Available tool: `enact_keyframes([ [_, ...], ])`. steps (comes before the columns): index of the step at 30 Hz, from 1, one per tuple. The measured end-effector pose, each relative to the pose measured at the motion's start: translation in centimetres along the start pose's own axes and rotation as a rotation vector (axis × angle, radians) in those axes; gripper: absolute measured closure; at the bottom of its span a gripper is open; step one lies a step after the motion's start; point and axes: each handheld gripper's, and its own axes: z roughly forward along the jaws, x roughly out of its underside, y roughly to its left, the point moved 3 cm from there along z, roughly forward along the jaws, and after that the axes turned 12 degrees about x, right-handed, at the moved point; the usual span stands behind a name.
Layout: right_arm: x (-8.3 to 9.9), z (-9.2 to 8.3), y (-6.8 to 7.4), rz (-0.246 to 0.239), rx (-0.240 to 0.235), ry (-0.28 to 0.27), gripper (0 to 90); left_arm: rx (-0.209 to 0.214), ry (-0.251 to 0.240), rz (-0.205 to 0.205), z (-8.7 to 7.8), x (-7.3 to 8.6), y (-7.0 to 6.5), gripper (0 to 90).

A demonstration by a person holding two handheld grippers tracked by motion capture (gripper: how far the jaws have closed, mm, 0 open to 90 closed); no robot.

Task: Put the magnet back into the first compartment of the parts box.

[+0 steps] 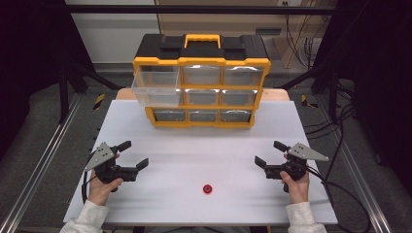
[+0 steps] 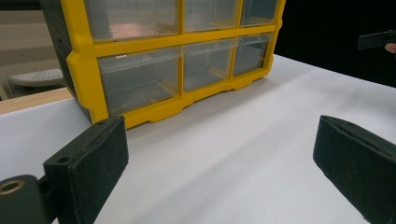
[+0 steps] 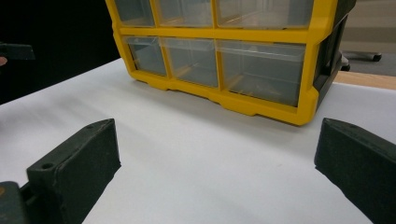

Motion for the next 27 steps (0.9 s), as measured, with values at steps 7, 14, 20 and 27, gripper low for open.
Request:
enact_keyframes([
  [7, -0.1, -0.1, 0.0, 0.002, -0.001, 0.0, 0.4, -0.002, -0.006, -0.001, -0.2, 0.0, 0.0, 2.6],
  [14, -0.3, 0.0, 0.2, -0.014, 0.001, 0.004, 0.4, 0.0, 0.0, -0.003, -0.1, 0.0, 0.1, 2.6],
  [20, -0.5, 0.0, 0.8, -0.027, -0.013, 0.011, 0.3, -0.003, 0.001, -0.004, -0.1, 0.0, 0.1, 2.7],
  [27, -0.9, 0.2, 1.8, -0.049, -0.02, 0.018, 0.3, -0.013, 0.007, 0.0, -0.1, 0.1, 0.1, 2.6],
])
